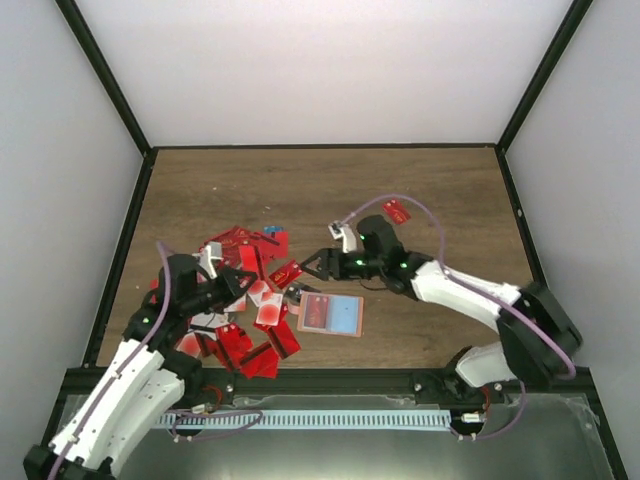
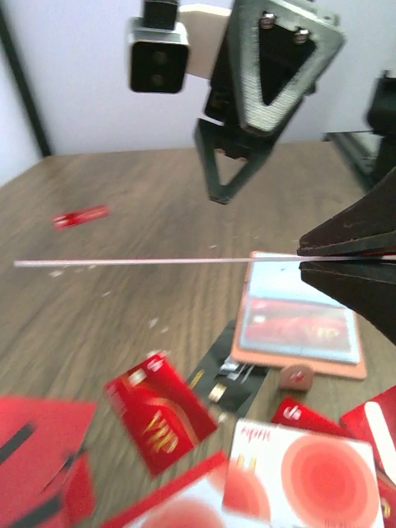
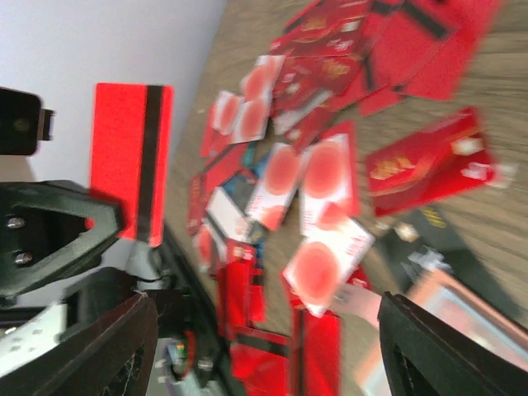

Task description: Put the credit cards into the card holder

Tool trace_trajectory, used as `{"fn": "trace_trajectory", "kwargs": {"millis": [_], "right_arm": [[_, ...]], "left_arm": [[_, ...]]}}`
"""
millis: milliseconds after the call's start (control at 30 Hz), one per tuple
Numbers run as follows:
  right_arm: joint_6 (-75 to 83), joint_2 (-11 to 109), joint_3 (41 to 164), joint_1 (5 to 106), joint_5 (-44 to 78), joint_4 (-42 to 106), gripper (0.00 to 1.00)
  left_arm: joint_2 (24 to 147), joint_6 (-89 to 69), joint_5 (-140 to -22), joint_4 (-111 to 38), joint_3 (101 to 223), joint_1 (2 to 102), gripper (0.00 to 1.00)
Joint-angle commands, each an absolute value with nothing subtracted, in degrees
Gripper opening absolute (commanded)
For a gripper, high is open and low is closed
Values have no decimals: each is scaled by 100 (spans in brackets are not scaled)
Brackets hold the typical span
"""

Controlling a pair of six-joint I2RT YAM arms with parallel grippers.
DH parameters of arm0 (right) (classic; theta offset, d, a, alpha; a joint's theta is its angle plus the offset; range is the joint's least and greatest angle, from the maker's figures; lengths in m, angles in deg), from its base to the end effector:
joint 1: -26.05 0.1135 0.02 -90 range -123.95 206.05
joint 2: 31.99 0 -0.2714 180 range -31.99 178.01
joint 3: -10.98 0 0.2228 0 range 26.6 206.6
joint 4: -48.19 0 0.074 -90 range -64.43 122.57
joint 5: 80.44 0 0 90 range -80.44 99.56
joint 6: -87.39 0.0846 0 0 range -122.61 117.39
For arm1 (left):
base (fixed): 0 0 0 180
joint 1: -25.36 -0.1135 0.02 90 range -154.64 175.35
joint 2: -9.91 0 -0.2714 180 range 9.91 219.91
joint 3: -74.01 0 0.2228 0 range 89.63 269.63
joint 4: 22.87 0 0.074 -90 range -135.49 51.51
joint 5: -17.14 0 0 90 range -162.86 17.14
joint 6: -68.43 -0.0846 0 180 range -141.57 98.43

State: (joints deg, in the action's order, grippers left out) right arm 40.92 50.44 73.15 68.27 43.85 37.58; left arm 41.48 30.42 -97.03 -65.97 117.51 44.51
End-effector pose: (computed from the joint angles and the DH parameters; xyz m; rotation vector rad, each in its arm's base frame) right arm 0.2026 0.2482 0.2316 -0.3860 2.3647 1.4445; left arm 0.1172 -0.0774 0.2234 -0.3803 2.2634 -1.1441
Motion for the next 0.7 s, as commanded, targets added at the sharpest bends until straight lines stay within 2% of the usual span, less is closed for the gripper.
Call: {"fn": "trace_trajectory", "kwargs": {"millis": [0, 267, 667], "right_arm": [[3563, 4106, 6573, 6646, 3185, 2563, 76], [3778, 2721, 5619, 6572, 2628, 1734, 78], [3803, 2419, 4718, 5890, 3424, 2010, 75]], "left_arm": [[4824, 2823, -10101, -5632, 11637, 5232, 4], [6457, 2465, -9917, -4938, 11824, 6806, 4], [7600, 2214, -10270, -4223, 11622, 7304, 4]]}}
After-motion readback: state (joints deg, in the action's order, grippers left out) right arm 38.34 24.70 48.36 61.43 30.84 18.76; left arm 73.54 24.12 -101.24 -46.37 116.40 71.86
